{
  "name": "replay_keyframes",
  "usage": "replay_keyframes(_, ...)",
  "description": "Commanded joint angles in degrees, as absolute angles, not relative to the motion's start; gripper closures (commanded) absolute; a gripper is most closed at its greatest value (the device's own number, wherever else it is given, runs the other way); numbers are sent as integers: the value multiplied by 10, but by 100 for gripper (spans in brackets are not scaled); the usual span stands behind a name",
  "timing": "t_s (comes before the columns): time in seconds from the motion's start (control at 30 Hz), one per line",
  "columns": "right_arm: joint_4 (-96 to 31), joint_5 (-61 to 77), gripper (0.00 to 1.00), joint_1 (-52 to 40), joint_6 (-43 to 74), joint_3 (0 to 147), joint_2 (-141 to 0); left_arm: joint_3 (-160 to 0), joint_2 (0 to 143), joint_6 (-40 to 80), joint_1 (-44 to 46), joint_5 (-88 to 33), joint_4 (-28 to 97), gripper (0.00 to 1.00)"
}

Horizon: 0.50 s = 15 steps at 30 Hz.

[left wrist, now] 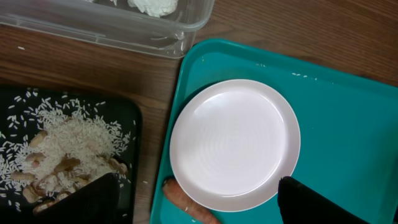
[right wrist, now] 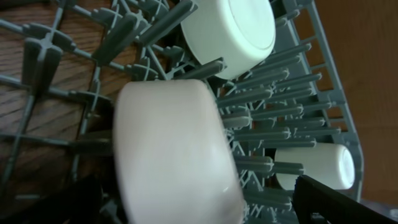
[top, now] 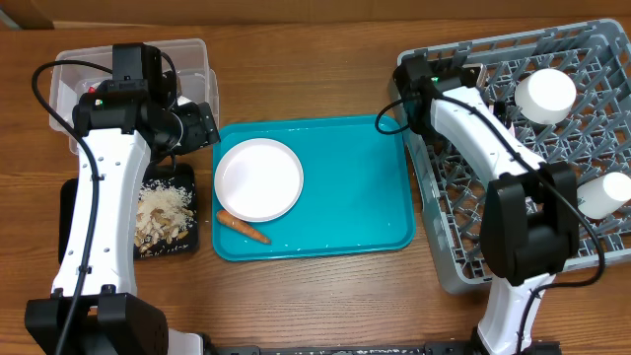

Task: Sort waste into correct bins and load items into the dishwasher
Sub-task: 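Lower the pink bowl into the dish rack with the right gripper, then reach the right gripper to the white plate and grasp its rim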

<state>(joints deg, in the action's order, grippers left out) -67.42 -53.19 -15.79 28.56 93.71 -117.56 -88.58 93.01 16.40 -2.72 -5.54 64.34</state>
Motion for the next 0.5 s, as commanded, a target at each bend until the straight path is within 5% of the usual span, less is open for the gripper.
replay_keyframes(0.0,-672,-487,0,-157,291,944,-1092,-898,920,167,-26,-58,643,17)
replay_keyframes(0.13,-652,-328,0,-157,169,961,-1030,-898,920,167,-27,-58,648,16)
replay_keyframes(0.27,-636,-20,0,-157,38,964,-997,-898,920,167,-27,-53,655,14)
replay_keyframes(0.47,-622,204,8,-175,22,947,-1018,-898,920,168,-27,-54,660,13)
